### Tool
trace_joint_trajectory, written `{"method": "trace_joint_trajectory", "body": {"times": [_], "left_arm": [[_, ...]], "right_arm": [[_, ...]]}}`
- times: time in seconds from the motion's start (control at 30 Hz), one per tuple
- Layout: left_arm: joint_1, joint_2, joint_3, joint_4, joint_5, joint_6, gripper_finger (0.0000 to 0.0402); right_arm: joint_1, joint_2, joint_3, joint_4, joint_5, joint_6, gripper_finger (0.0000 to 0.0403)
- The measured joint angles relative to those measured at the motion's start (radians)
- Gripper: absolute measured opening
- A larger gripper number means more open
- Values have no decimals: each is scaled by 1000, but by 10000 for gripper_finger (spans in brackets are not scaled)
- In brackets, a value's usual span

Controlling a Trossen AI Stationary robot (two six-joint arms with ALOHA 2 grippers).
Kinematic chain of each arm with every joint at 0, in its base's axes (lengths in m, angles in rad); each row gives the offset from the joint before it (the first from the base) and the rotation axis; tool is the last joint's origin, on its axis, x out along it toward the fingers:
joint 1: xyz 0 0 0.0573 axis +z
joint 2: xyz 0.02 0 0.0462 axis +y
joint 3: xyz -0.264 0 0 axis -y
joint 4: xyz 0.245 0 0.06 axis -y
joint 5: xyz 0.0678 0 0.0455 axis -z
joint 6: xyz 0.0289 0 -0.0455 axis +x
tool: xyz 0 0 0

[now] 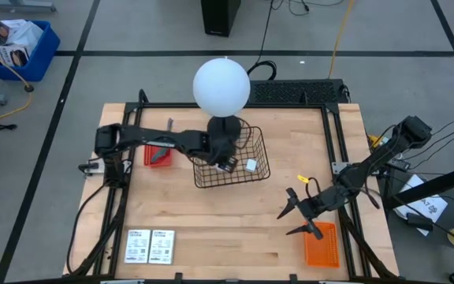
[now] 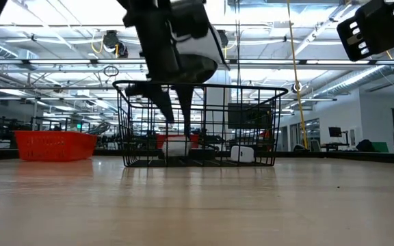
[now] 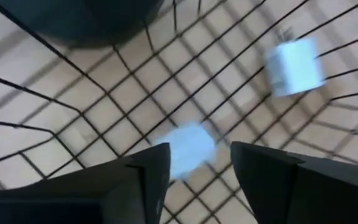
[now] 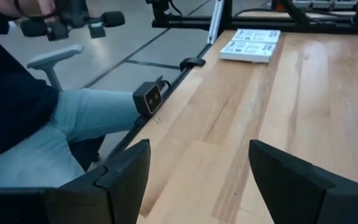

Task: Pick and place items into bin
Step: Put the white charger adapter into the wire basket, then put the right white card reader box into the orange bin

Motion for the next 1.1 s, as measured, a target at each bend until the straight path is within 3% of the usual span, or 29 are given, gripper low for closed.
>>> {"method": "trace_joint_trajectory", "body": {"times": [0.2,0.5,0.83,1.1], "left_arm": [[2,79,-1,2,15,-3,110],[1,77,1,27,15,1,48],[-48,11,3,110,48,45,40],[-146,-197,3,129,-24,83,40]], "right_arm": [[0,29,0,23,-1,0,265],[0,29,0,23,-2,0,265],[0,29,0,31,-4,1,265],[0,30,0,120,-8,22,265]]}}
